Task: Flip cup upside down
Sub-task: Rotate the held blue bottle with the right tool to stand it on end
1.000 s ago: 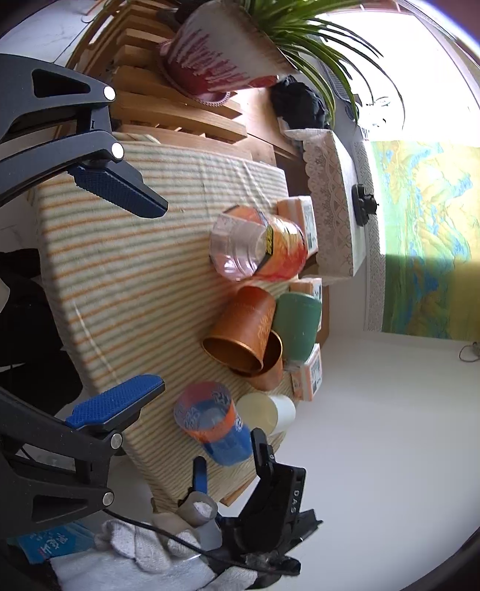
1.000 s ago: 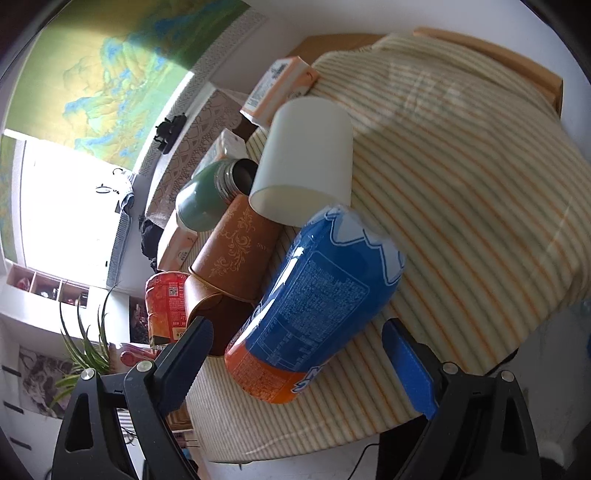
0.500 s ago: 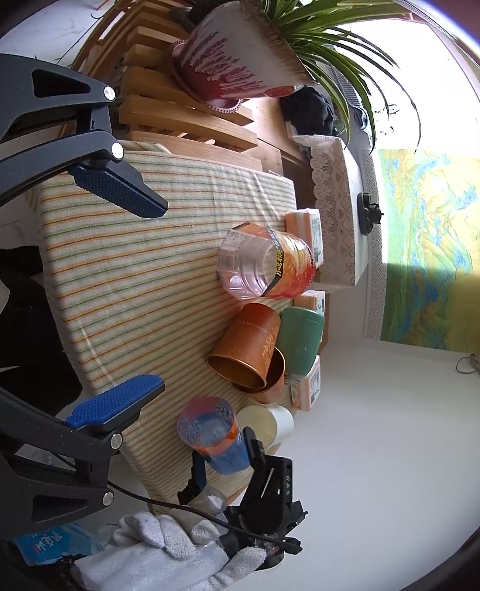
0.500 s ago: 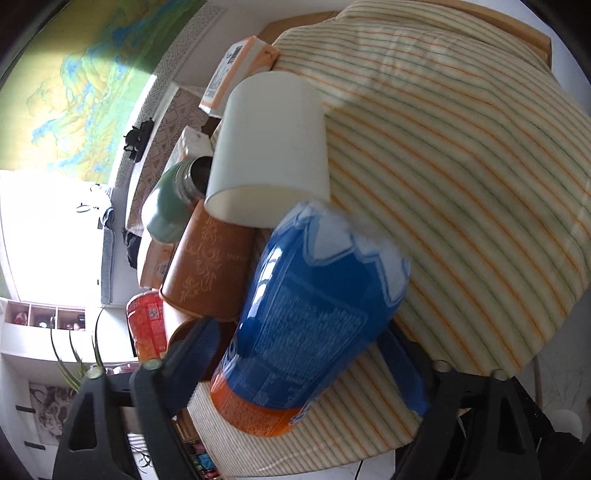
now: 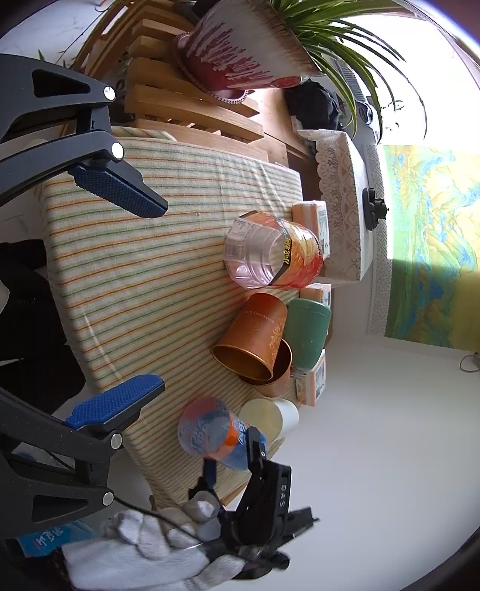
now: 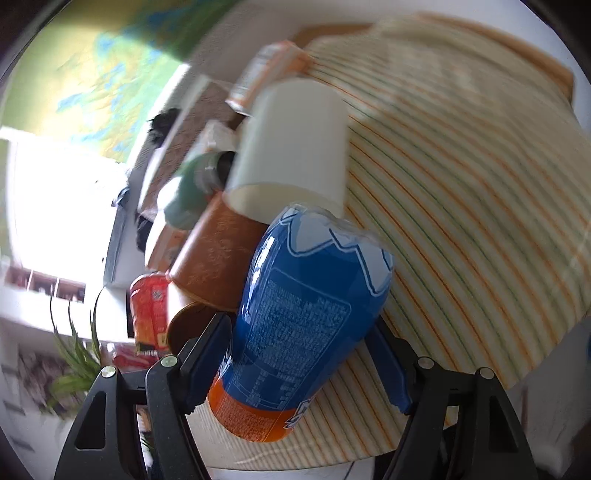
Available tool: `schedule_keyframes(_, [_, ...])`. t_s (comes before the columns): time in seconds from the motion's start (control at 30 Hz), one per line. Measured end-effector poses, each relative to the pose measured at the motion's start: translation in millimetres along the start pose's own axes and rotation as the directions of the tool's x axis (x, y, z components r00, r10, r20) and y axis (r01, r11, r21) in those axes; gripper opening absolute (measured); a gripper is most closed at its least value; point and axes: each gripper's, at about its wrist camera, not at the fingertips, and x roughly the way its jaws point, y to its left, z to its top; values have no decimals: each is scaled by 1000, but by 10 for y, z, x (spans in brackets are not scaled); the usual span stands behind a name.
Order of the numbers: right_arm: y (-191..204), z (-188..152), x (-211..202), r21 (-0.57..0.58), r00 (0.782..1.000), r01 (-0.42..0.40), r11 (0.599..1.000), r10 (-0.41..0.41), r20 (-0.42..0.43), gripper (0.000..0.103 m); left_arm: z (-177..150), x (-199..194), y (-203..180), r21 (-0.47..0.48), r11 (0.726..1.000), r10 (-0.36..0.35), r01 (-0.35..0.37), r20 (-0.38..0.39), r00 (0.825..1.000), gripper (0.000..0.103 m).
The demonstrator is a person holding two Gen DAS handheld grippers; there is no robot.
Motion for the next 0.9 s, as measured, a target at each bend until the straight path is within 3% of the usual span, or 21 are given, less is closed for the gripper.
schedule_keyframes(0.17, [291, -121, -170, -276, 988, 61, 959, -19, 152, 69, -22, 59, -24, -11, 1000, 6, -6, -14, 1000, 89])
schedule_keyframes(0.33, [514, -236, -200, -488, 945, 195, 851, -30, 327, 65, -47, 128, -62, -24, 1000, 9, -10, -32, 999, 89])
schedule_keyframes(0.4, [547, -246, -138, -523, 940, 215, 825, -28, 341, 64, -50, 158, -82, -26, 1000, 11, -12, -41, 999, 89])
schedule_keyframes(0.47, [535, -223, -39, -544, 953, 202, 815, -35, 302, 63, -47, 188, -106, -23, 1000, 16, -17, -49, 999, 89])
schedule_keyframes(0.57, [463, -191, 26, -527, 973, 163, 834, -48, 225, 62, -34, 229, -141, -14, 1000, 24, -25, -56, 998, 89])
schedule_keyframes(0.67, [414, -52, 115, -505, 994, 104, 857, -71, 84, 62, -22, 244, -158, -10, 1000, 21, -21, -55, 998, 89])
schedule_keyframes(0.8, [482, 175, 257, -504, 987, 53, 862, -122, -105, 67, -9, 269, -174, -7, 1000, 12, -12, -48, 999, 89])
schedule_keyframes(0.9, [520, 335, 336, -476, 973, 51, 878, -151, -174, 68, -16, 299, -164, -10, 1000, 0, -1, -50, 999, 89])
